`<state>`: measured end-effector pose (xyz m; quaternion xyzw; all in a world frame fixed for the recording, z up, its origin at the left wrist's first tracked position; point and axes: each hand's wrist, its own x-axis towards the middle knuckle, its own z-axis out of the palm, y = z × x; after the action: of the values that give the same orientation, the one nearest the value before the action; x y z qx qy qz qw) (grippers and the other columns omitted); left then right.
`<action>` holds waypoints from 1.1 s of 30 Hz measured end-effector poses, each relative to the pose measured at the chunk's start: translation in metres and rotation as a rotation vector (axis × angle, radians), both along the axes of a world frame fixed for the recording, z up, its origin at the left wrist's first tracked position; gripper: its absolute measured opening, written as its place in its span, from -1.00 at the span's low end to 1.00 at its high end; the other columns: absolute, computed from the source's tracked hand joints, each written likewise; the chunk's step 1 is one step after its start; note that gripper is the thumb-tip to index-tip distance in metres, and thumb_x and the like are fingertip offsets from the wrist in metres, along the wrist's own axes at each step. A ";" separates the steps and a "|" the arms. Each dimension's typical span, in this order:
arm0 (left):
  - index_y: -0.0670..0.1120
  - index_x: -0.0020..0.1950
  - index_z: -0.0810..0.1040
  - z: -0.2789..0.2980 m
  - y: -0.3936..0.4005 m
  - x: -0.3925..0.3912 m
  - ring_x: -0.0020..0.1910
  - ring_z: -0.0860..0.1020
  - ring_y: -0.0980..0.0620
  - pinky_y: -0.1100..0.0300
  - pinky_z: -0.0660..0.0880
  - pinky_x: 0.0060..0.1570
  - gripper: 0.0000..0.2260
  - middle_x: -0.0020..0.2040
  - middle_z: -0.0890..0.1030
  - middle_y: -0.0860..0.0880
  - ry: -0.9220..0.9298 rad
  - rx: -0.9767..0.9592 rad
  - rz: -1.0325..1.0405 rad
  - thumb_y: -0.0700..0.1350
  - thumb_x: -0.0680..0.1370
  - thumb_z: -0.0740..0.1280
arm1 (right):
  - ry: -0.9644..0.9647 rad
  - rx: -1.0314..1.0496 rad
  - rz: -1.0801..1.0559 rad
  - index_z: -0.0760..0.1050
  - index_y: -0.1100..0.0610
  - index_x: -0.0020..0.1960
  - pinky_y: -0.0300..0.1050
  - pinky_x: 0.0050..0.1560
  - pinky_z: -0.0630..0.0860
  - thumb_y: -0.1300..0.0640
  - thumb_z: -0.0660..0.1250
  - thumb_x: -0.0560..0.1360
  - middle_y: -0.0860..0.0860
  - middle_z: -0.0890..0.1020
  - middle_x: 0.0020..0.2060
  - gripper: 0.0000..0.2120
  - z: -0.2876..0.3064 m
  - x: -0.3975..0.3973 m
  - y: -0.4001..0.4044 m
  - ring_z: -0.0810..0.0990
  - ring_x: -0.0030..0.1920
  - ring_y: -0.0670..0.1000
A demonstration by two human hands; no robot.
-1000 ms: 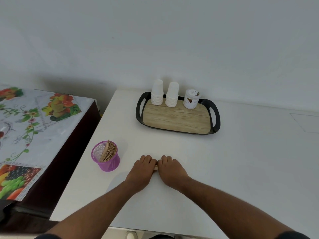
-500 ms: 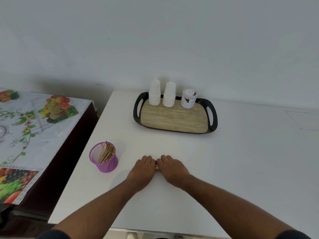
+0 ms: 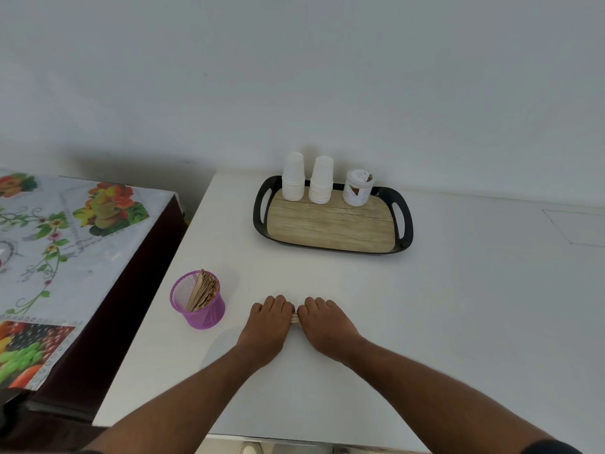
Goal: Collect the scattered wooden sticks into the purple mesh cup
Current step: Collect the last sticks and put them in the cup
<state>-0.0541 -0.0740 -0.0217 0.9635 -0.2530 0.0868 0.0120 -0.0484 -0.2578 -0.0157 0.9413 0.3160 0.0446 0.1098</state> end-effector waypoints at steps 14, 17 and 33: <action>-0.12 0.66 -0.05 0.001 0.003 0.005 0.61 0.11 -0.12 -0.05 0.23 0.54 -0.09 0.65 0.09 -0.12 0.322 -0.688 0.481 0.26 0.55 0.36 | 0.597 0.681 -0.516 0.33 0.09 0.06 -0.12 -0.31 0.35 0.00 0.06 0.75 -0.01 0.51 -0.18 -0.81 0.017 0.013 -0.006 0.45 -0.27 -0.04; -0.12 0.63 0.11 0.007 -0.015 0.004 0.55 0.22 -0.06 0.04 0.27 0.47 -0.20 0.57 0.24 -0.08 0.440 -0.966 0.547 0.20 0.56 0.39 | 0.662 0.835 -0.562 0.38 0.17 0.10 -0.12 -0.22 0.43 0.06 0.06 0.75 0.01 0.53 -0.16 -0.79 0.019 0.010 -0.004 0.45 -0.22 -0.05; -0.08 0.22 0.54 0.052 -0.090 0.007 0.17 0.58 0.07 0.17 0.49 0.13 -0.77 0.13 0.65 -0.03 1.008 -1.650 0.759 -0.05 0.74 0.13 | 1.064 1.535 -0.781 0.56 0.10 0.28 -0.01 0.29 0.52 -0.01 -0.05 0.77 0.10 0.69 0.04 -0.57 0.039 -0.005 0.018 0.63 0.12 0.02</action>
<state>-0.0466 -0.1644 0.0306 0.5967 0.2395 -0.1820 0.7440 -0.0536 -0.2400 0.0230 0.6928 -0.1203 -0.2285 -0.6733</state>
